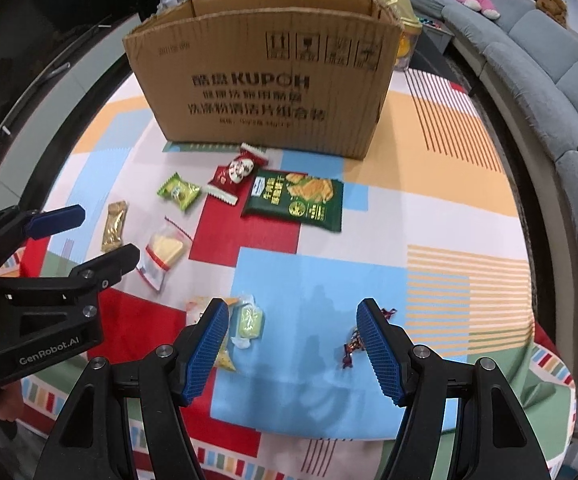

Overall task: Organize snacks
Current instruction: 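Withdraw both tools from the box back toward the remaining snacks, then lower left tool onto clear cheese-cake bag while right tool lowers onto green candy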

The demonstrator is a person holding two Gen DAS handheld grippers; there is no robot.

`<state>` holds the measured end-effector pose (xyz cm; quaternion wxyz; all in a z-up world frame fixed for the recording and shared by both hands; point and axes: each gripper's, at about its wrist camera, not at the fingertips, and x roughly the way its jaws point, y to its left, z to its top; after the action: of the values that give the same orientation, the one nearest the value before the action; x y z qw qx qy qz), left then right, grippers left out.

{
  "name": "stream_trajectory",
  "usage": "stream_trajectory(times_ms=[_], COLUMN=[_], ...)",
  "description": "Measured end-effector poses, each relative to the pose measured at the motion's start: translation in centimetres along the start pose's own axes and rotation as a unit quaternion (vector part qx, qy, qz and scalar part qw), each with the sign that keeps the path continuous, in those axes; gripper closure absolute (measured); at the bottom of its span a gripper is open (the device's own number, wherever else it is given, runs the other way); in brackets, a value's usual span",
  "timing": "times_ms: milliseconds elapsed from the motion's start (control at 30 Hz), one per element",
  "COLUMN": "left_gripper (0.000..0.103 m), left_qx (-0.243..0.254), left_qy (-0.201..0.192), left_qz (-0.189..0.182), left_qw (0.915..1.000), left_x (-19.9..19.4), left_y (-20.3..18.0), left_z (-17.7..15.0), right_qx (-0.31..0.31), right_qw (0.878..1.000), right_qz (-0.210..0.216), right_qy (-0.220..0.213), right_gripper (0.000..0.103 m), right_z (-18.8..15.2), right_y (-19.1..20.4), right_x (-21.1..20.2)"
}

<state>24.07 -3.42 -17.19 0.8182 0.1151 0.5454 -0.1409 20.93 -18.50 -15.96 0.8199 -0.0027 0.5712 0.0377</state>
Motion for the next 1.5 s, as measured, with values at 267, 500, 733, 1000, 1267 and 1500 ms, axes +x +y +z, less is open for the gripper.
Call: stream_trajectory(times_ms=[267, 500, 733, 1000, 1267, 1500], left_gripper=[0.031, 0.031, 0.031, 0.031, 0.036, 0.04], left_qx=[-0.002, -0.004, -0.002, -0.001, -0.002, 0.005], left_qy=[0.014, 0.023, 0.028, 0.031, 0.039, 0.039], left_qz=[-0.007, -0.009, -0.015, -0.03, -0.035, -0.033], left_qw=[0.9999, 0.9997, 0.9995, 0.999, 0.9986, 0.9987], left_x=[1.8, 3.1, 4.2, 5.3, 6.6, 7.3], left_y=[0.3, 0.5, 0.7, 1.1, 1.6, 1.2], left_z=[0.0, 0.0, 0.2, 0.3, 0.2, 0.2], right_qx=[0.001, 0.001, 0.0, 0.0, -0.004, -0.007], right_qw=[1.0, 0.999, 0.998, 0.997, 0.997, 0.996], right_qz=[0.004, 0.008, 0.009, 0.015, 0.018, 0.021], right_qy=[0.026, 0.045, 0.058, 0.071, 0.078, 0.085], right_gripper=[0.035, 0.035, 0.035, 0.035, 0.036, 0.047], right_z=[-0.1, -0.2, -0.3, -0.3, -0.1, 0.0], right_y=[0.1, 0.2, 0.4, 0.6, 1.1, 0.9], right_x=[1.8, 3.3, 4.4, 5.5, 6.6, 7.4])
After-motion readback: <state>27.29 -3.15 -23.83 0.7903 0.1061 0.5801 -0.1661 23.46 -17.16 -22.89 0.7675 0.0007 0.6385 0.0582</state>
